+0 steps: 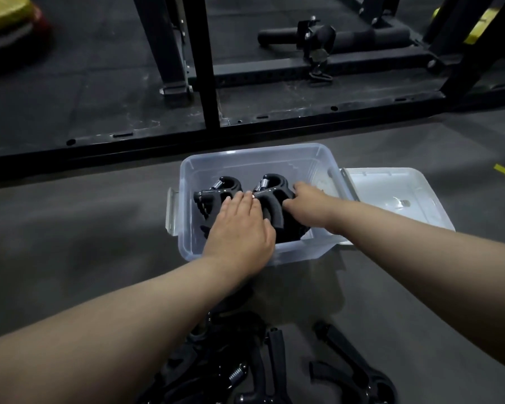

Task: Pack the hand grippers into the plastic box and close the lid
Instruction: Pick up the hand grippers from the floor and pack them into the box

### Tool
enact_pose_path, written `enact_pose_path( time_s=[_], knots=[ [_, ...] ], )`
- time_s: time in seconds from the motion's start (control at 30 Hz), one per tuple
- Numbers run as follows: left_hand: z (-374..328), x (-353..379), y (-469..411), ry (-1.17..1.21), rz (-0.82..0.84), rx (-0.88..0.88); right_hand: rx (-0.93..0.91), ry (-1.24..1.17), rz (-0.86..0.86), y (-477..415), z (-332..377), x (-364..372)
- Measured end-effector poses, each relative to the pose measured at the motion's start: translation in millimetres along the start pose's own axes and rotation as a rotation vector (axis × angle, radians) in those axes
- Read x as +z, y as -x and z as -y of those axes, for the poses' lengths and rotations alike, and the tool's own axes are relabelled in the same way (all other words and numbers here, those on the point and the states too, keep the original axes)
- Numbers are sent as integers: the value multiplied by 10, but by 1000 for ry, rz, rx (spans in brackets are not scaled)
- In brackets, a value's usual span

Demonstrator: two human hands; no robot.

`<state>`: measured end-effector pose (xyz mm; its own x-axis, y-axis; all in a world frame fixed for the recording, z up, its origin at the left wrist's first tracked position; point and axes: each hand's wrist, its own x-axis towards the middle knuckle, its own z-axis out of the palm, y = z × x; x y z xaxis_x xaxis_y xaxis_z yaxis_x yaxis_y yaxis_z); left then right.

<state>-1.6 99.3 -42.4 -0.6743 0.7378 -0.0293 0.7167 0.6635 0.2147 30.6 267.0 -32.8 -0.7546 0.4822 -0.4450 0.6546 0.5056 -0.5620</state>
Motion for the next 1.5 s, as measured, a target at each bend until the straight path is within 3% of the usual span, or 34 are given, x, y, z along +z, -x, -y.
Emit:
enact_pose_path(
  time_s=[0.13,0.33,0.57,0.73,0.93,1.13,1.5],
  knots=[
    [-6,-13,-6,41,14,-20,-56,-104,-19,30,-8,-9],
    [-2,-9,-11,76,19,-30,-175,112,-14,97,-19,101],
    [4,23,-46,96,6,-50,-244,17,-103,169,-42,103],
    [7,33,-68,94,-8,-60,-225,49,-46,122,-45,130],
    [14,16,-34,137,-24,-51,-219,37,-147,132,-77,143],
    [12,5,-50,198,-15,-104,-174,-187,-19,137,-25,130],
    [26,62,-94,149,7,-101,-213,-124,-61,155,-92,132]
  ],
)
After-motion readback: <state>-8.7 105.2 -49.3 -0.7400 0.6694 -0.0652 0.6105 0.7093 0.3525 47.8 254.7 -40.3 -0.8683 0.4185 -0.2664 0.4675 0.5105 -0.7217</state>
